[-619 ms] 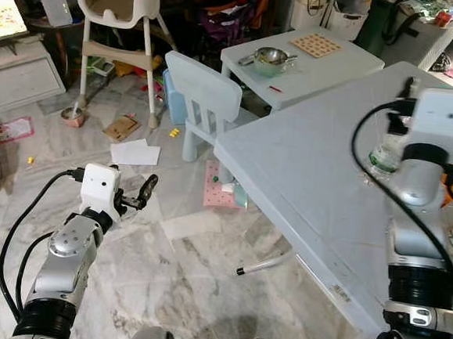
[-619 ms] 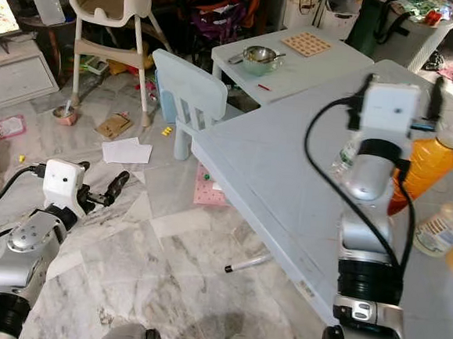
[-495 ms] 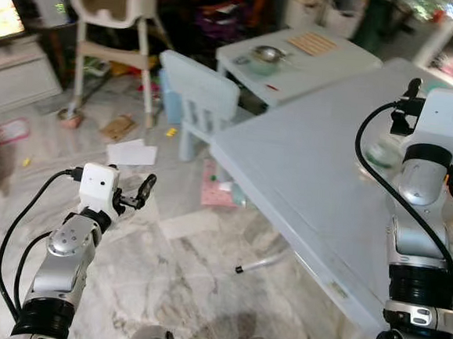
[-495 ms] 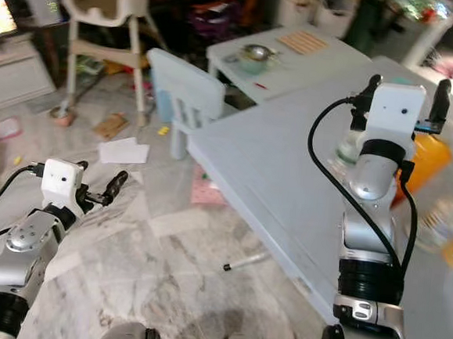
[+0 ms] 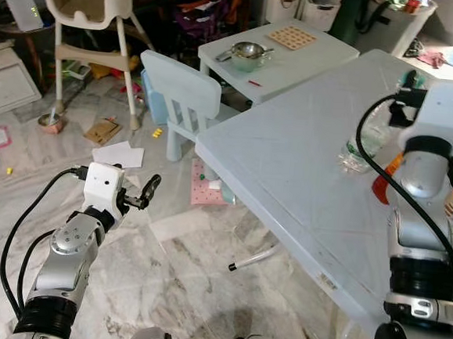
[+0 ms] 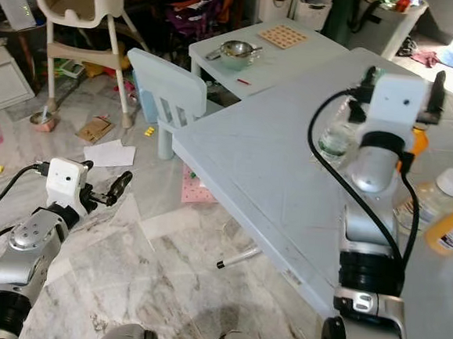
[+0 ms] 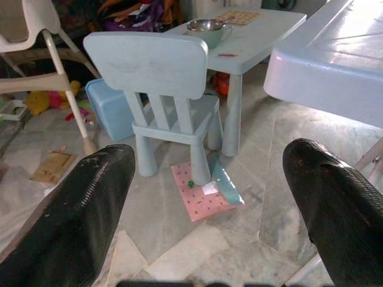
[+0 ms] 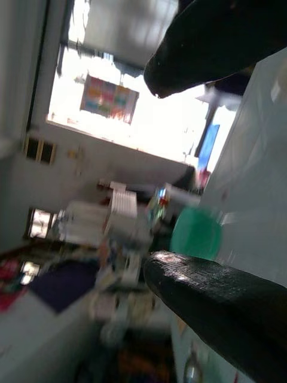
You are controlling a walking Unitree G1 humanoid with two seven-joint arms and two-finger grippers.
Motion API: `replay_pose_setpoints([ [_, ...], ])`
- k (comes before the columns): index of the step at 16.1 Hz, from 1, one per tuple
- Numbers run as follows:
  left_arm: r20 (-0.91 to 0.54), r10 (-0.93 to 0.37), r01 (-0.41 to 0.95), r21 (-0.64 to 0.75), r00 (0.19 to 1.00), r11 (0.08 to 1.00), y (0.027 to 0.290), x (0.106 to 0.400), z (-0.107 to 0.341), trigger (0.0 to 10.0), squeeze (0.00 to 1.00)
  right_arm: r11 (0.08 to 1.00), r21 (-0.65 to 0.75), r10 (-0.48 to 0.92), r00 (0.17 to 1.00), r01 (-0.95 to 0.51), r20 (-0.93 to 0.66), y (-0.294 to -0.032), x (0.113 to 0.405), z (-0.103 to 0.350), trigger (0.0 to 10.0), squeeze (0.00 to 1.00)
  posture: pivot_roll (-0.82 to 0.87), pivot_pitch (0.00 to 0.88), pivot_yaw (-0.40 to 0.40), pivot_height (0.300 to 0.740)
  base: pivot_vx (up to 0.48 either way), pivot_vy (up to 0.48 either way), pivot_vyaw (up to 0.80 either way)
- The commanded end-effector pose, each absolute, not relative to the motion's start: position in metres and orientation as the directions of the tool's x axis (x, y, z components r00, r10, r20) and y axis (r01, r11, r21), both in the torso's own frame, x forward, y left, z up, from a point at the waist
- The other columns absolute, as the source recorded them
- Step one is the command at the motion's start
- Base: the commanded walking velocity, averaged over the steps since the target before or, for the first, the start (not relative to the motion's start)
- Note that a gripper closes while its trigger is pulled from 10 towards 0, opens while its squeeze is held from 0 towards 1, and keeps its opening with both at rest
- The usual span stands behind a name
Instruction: Restocking fridge
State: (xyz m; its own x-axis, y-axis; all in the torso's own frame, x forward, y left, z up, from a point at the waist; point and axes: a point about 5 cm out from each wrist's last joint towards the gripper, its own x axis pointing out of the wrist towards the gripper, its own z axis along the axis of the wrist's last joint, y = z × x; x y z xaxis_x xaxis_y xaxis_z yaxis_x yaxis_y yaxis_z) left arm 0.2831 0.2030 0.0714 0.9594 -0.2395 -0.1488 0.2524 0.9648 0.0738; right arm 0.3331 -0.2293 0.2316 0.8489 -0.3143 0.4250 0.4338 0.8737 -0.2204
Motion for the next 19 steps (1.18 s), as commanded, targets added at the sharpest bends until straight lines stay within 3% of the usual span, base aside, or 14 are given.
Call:
replay_pose_setpoints([
  [1,-0.151,-0.228,0.243,0.090,0.962,0.966,0.207,0.283,0.073,10.0,0.00,0.892,-0.211,-0.281,0.856,0.400,0.433,-0.223,0.336,0.236,10.0,0.00,0.03,0.044,0.025,0.740,0.000,0.000,0.00],
  [9,-0.157,-0.226,0.242,0.094,0.961,0.966,0.209,0.282,0.073,10.0,0.00,0.906,-0.205,-0.276,0.883,0.371,0.380,-0.225,0.346,0.233,10.0,0.00,0.04,0.051,0.023,0.740,0.000,0.000,0.00],
  [17,-0.167,-0.219,0.238,0.105,0.961,0.966,0.213,0.277,0.073,10.0,0.00,0.942,-0.108,-0.277,0.918,0.318,0.283,-0.224,0.371,0.237,10.0,0.00,0.06,0.061,0.019,0.740,0.000,0.000,0.00],
  [19,-0.170,-0.214,0.234,0.108,0.962,0.966,0.214,0.277,0.072,10.0,0.00,0.945,-0.108,-0.268,0.921,0.309,0.284,-0.223,0.373,0.237,4.5,0.00,0.07,0.061,0.017,0.740,0.000,0.000,0.00],
])
